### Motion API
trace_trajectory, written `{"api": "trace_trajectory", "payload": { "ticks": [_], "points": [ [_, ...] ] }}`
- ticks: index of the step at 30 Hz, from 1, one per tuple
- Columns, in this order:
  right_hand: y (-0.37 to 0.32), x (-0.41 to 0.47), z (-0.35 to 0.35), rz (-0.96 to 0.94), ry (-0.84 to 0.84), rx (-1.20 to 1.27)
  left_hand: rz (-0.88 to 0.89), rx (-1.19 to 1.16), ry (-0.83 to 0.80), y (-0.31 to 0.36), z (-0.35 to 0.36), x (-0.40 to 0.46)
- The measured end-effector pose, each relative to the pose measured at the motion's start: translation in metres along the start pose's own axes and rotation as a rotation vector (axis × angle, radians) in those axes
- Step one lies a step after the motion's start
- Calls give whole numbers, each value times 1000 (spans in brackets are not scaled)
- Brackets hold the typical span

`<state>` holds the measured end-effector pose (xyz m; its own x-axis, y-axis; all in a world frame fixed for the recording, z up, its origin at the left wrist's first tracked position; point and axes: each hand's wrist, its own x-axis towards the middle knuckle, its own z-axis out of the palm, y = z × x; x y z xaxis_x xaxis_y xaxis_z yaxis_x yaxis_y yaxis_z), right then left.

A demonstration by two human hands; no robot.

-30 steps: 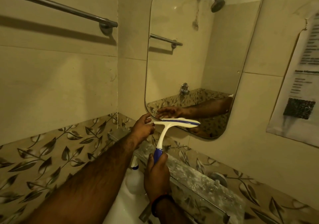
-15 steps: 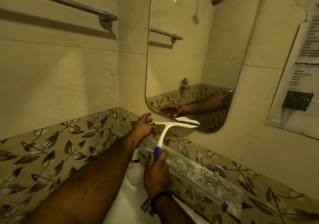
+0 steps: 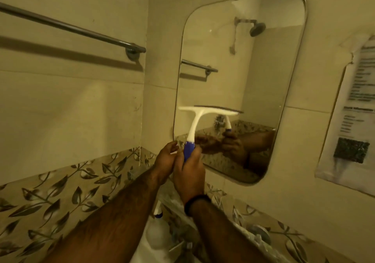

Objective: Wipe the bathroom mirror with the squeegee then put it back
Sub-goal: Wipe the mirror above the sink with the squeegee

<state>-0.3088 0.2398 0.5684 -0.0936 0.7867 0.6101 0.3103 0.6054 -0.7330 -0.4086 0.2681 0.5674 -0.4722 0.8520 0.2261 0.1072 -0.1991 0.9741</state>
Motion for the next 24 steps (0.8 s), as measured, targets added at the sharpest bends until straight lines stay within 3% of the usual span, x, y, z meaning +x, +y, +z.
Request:
{"api": "trace_trajectory", "payload": {
  "ticks": [6, 11, 17, 24],
  "points": [
    [-68, 103, -13, -222, 90, 16, -4, -335, -14, 37, 9, 24],
    [-104, 160, -19, -326, 121, 46, 83, 24, 77, 57, 14, 46],
    [-127, 195, -19, -364, 58, 61, 127, 93, 159, 58, 15, 56],
    [-131, 218, -10, -422, -28, 69, 138, 110, 136, 46, 10, 59]
  ]
}}
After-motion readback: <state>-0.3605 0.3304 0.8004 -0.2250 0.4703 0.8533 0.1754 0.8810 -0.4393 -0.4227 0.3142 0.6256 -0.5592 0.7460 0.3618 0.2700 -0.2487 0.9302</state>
